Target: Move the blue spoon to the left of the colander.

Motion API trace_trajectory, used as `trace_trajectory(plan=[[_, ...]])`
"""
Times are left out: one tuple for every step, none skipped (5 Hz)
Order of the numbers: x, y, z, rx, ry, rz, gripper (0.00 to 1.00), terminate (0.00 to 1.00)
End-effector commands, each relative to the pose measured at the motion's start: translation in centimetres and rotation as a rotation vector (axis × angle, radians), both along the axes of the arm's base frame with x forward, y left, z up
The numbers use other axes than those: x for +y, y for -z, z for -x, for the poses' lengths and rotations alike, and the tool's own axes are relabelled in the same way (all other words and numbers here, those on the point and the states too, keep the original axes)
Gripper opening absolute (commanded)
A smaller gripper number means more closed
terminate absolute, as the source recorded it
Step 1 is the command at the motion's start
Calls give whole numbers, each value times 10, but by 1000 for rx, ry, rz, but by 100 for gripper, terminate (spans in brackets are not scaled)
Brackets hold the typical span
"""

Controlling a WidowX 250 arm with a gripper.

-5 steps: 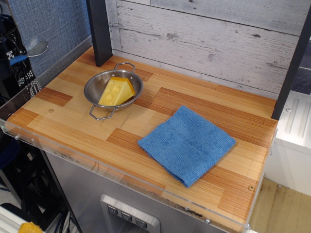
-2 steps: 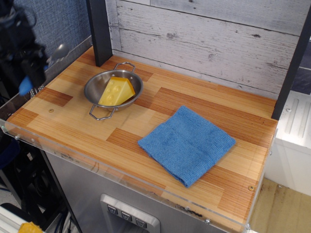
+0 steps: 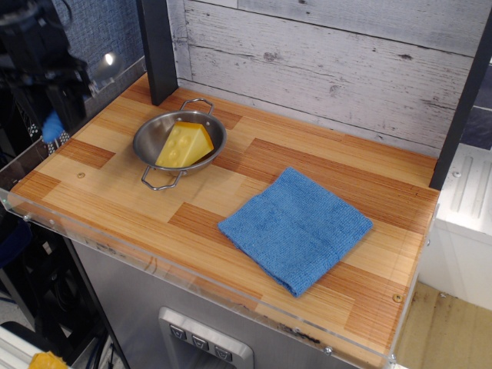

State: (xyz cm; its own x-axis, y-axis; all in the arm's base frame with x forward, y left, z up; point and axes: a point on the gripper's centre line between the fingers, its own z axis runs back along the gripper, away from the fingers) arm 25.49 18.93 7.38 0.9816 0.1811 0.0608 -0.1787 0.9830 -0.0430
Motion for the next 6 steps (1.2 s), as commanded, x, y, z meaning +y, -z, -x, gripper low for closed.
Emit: trace_trajectory(plan=[[12, 30, 26, 80, 17, -13, 0, 0], [11, 40, 25, 109, 20, 5, 0, 0], [10, 42, 24, 127, 14, 25, 100, 0], [-1, 20, 14, 68, 38, 38, 100, 0], [-21, -31, 3, -66, 88, 47, 100, 0], [-58, -81, -3, -177, 162, 33, 100, 0]])
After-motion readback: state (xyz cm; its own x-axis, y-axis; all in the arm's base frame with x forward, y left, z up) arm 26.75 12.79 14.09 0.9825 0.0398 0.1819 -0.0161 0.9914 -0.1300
